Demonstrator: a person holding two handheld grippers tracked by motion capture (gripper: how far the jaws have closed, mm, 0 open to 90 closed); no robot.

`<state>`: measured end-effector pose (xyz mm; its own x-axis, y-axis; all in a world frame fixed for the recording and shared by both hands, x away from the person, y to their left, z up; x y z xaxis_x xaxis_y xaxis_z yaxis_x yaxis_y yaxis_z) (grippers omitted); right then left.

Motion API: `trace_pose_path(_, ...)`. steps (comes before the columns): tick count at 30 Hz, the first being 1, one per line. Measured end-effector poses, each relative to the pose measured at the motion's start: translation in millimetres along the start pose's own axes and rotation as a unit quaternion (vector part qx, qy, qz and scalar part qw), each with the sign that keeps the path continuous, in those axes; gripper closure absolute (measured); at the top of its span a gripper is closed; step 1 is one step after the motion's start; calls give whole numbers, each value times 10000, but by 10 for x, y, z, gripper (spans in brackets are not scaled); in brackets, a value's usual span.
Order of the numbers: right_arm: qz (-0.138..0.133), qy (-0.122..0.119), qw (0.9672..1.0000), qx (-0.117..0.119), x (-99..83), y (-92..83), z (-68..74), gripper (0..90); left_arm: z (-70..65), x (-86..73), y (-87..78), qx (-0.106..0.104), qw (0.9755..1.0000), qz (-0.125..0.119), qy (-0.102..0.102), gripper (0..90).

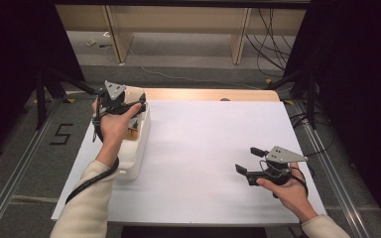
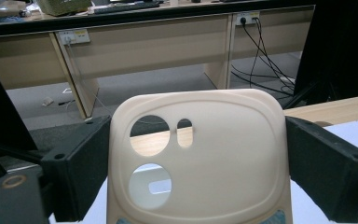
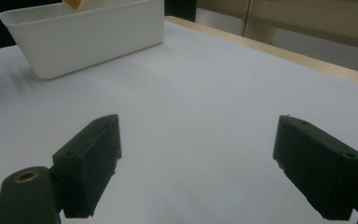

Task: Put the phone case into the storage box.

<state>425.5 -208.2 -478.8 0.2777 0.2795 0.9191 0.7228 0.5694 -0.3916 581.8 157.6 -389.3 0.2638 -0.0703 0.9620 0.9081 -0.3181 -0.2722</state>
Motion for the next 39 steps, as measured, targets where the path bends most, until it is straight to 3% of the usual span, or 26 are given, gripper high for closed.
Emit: trace_pose_path(39,5,8,10000,-14,0,-3,-2,159,41,5,152,16,10000,19,28,108)
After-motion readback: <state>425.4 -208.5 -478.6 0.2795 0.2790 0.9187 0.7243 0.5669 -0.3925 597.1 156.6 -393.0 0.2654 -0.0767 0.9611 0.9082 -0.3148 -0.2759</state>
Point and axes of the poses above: each handheld gripper's, and its own axes: y roughly forward along the jaws, x roughly out of its top, z roughly to its left, the point moved 10 cm from there along y, roughly forward along the jaws, and after that the axes turned 8 degrees about -x, right-handed, at the moved point
